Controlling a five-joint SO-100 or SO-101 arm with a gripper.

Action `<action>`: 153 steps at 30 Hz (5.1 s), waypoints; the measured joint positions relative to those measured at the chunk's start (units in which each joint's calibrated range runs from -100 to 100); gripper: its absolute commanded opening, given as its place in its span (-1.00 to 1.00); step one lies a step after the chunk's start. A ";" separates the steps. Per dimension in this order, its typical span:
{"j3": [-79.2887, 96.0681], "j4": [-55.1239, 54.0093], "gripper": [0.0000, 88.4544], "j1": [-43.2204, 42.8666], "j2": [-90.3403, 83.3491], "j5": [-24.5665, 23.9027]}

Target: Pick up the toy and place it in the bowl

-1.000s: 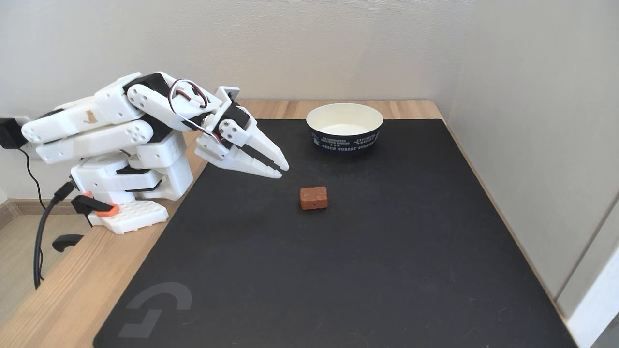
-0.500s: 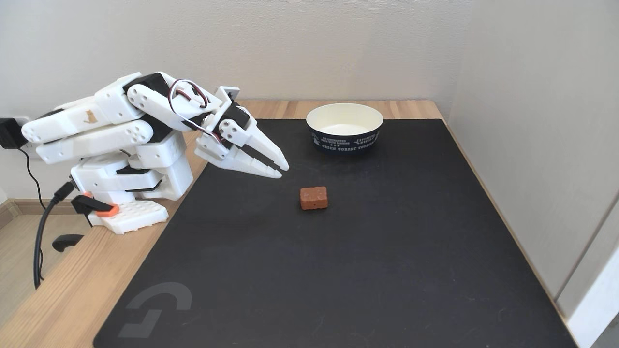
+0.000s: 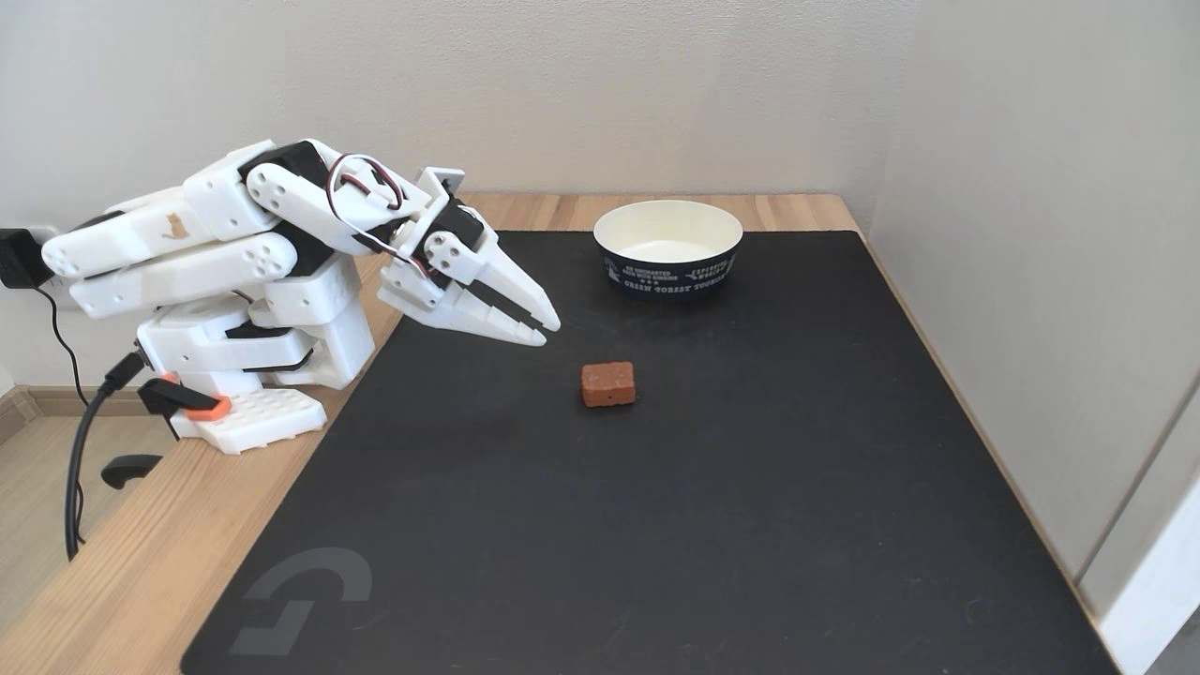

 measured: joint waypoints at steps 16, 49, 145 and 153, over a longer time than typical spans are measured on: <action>0.00 0.00 0.10 0.00 0.00 0.00; -49.22 1.94 0.10 0.08 80.68 0.00; -95.23 -9.46 -0.69 -30.30 104.83 -7.82; -71.61 -8.27 -0.95 -19.48 71.19 -7.82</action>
